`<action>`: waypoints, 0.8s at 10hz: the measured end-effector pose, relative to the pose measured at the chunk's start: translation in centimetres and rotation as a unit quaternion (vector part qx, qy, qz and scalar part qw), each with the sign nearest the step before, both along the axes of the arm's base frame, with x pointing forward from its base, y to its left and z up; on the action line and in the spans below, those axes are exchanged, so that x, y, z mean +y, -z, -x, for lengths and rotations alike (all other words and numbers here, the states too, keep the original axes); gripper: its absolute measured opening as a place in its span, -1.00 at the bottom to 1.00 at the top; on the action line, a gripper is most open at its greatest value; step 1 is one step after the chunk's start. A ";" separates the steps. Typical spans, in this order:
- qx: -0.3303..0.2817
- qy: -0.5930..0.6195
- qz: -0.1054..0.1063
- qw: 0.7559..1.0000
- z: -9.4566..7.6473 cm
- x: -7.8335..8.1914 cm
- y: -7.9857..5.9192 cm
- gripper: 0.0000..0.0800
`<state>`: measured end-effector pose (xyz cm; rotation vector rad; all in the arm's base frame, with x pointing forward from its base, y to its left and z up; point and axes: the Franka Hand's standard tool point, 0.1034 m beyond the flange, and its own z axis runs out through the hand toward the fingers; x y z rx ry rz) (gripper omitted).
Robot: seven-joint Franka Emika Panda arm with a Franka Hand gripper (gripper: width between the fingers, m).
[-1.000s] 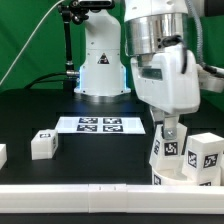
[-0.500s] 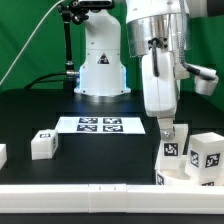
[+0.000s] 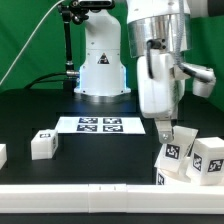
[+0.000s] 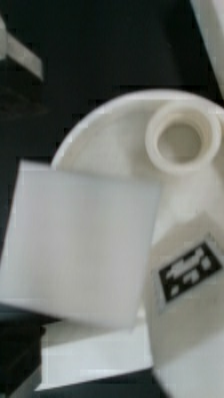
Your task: Assemble stool
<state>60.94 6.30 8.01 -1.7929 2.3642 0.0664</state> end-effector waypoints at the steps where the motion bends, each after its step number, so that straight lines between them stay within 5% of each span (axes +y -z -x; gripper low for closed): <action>1: 0.008 -0.013 -0.004 1.000 -0.4 0.2 -0.5 0.51; 8: -0.040 -0.272 0.023 0.961 -1.1 0.5 -1.6 0.62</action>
Offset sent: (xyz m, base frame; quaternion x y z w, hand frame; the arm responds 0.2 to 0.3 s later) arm 0.0064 0.0148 0.0177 -0.0056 -0.0252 -0.2091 0.9776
